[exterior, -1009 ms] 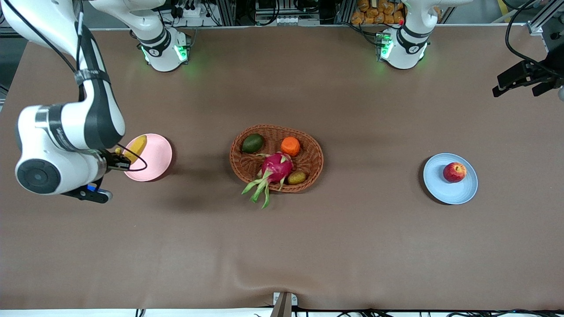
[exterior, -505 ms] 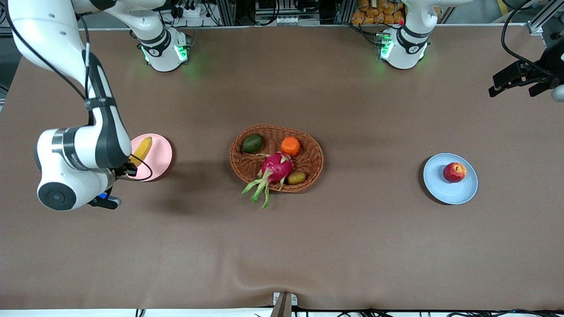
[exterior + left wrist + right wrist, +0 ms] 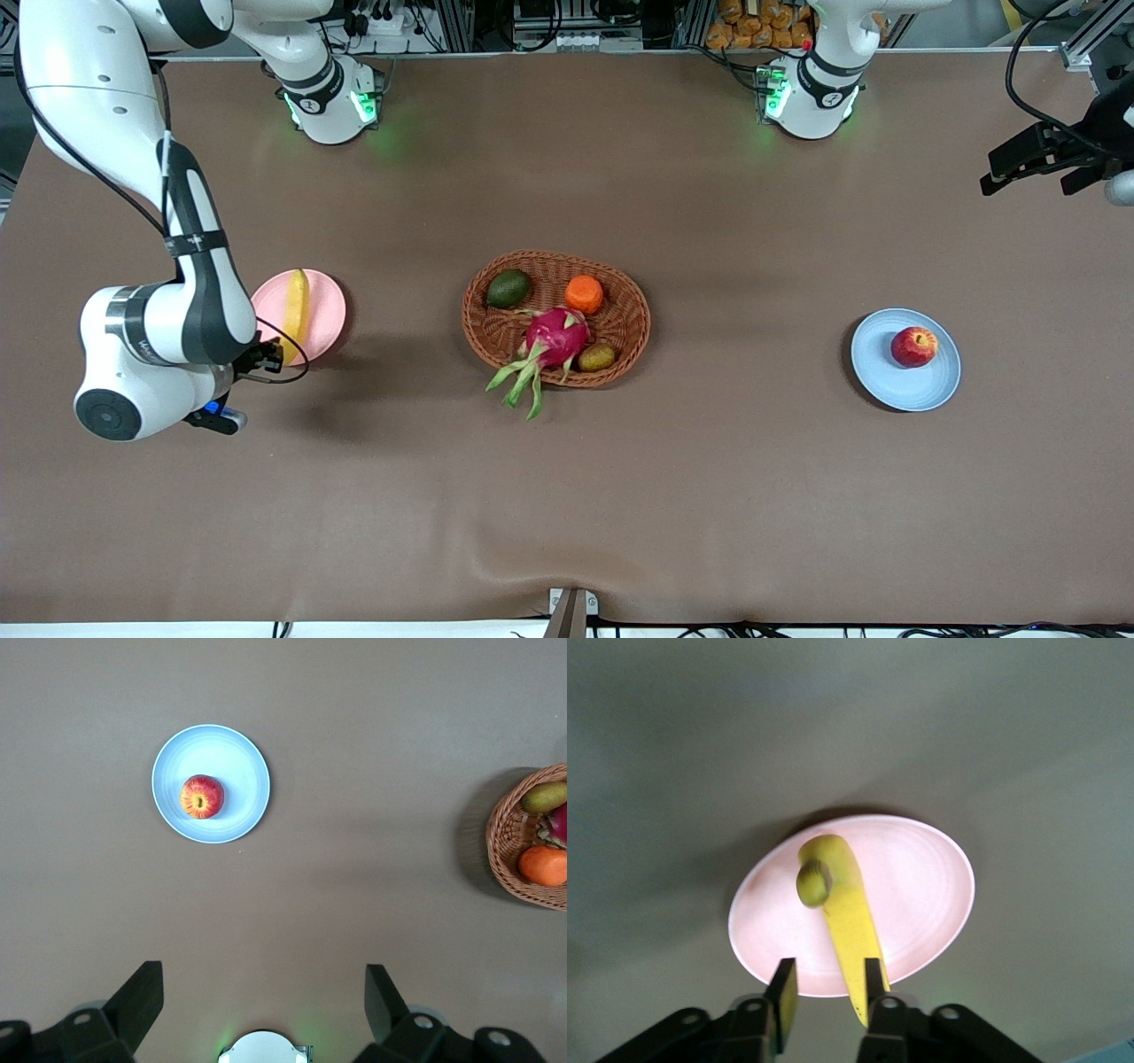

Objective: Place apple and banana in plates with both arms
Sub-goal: 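Lower the banana onto the pink plate and open the right gripper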

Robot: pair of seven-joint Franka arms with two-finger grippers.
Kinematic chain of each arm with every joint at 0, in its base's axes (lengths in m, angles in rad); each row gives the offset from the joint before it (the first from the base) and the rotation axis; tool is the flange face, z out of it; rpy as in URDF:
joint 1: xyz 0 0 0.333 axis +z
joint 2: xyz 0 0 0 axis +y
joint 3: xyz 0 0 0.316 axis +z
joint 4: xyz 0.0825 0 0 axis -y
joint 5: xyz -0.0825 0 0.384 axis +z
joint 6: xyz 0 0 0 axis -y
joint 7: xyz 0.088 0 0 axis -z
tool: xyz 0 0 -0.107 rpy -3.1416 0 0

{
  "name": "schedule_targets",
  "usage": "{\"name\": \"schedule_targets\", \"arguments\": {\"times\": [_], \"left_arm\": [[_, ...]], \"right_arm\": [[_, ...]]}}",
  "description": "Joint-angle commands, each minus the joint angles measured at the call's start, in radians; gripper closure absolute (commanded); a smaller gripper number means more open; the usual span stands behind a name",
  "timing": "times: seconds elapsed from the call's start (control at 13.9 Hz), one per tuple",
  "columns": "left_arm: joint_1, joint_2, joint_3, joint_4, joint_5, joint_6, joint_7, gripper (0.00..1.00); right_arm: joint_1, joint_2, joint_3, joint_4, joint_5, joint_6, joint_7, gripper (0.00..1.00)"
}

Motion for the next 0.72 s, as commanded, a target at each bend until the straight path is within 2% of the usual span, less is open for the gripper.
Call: {"name": "schedule_targets", "arguments": {"times": [0.0, 0.29, 0.65], "left_arm": [[0.000, 0.000, -0.002, -0.002, 0.021, 0.009, 0.007, 0.00], [-0.001, 0.007, -0.002, -0.001, 0.021, 0.009, 0.004, 0.00], [-0.001, 0.011, -0.001, 0.004, 0.021, 0.007, 0.004, 0.00]], "right_arm": [[-0.019, 0.000, 0.017, 0.013, 0.017, 0.019, 0.000, 0.00], [-0.005, -0.022, 0.023, 0.071, 0.014, 0.004, 0.006, 0.00], [-0.004, -0.149, 0.031, 0.084, 0.022, 0.000, -0.010, 0.00]]}}
